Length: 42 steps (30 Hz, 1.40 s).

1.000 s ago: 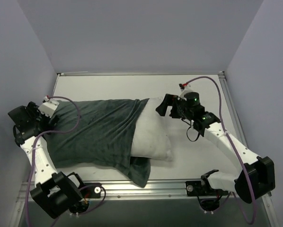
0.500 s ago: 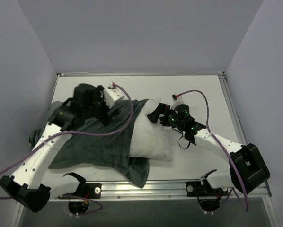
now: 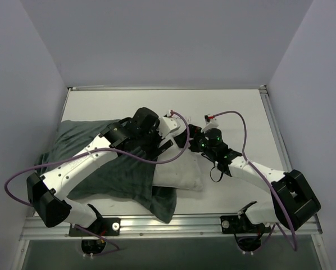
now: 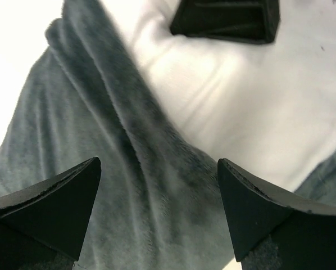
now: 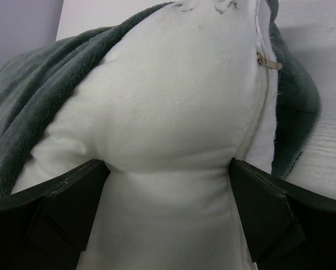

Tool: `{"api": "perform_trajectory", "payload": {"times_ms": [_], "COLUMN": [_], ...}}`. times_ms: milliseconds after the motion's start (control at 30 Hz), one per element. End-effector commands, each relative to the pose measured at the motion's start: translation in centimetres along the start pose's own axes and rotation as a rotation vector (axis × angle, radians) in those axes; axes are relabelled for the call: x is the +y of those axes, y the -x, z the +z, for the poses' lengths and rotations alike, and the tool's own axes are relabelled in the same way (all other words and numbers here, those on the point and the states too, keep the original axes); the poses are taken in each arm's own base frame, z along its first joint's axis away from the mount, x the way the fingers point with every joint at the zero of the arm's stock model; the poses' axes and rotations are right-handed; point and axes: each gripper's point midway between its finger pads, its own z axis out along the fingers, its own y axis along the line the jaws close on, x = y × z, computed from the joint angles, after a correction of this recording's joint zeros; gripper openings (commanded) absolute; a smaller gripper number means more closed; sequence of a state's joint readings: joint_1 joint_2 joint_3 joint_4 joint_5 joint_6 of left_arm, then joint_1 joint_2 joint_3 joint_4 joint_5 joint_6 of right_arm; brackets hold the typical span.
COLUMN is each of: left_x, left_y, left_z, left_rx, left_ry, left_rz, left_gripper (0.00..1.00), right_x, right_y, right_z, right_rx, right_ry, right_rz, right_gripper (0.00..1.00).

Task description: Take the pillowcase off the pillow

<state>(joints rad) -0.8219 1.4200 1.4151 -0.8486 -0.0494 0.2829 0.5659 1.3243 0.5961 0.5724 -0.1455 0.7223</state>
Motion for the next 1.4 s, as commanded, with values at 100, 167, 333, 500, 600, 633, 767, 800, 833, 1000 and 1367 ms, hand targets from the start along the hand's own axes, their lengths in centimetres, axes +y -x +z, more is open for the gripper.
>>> {"api": "perform_trajectory", "payload": {"times_ms": [100,167,333,500,600,633,767,800,833,1000,1367], "left_x": [1.8,2.1,2.3,3.8,4.4,4.3,5.3,5.1,5.3,5.1,18.4], "left_y": [4.3,3.8,2.3,0.8,0.4,0.3,0.9,1.1,1.5,3.9,-7.9], "left_z": [-0.4,0.3,2.3,3.1,2.9,2.8,2.3,1.7,1.3,-0.7,0.0], "left_rx": [-0.135,-0.112,-0.068,-0.044,-0.055,-0.062,-0.121,-0.153,-0.181,-0.288,0.001], "left_ry": [0.069,0.087,0.107,0.131,0.117,0.108,0.147,0.132,0.125,0.108,0.461], "left_rz": [-0.084,-0.081,-0.063,-0.095,-0.12,-0.123,-0.143,-0.156,-0.167,-0.157,-0.207], "left_gripper": [0.94,0.98,0.67,0.03,0.02,0.02,0.02,0.02,0.02,0.02,0.02], "right_x": [-0.5,-0.6,-0.6,0.3,0.7,1.1,2.4,2.9,3.3,4.6,4.7], "right_y": [-1.3,-1.2,-1.3,-2.8,-4.0,-4.1,-4.9,-4.9,-5.1,-5.4,12.4], "right_z": [-0.6,-0.7,-0.8,-0.1,0.7,0.9,1.8,2.2,2.2,3.5,-7.6], "right_rx": [0.029,0.024,0.025,0.062,0.089,0.096,0.113,0.107,0.118,0.121,-0.333], "right_ry": [-0.033,-0.043,-0.042,0.005,0.028,0.044,0.121,0.151,0.175,0.262,0.137], "right_rz": [-0.007,-0.011,-0.009,-0.011,-0.01,-0.009,0.023,0.027,0.031,0.049,-0.024], "right_gripper": [1.0,1.0,1.0,1.0,1.0,1.0,1.0,0.98,0.96,0.0,0.0]}}
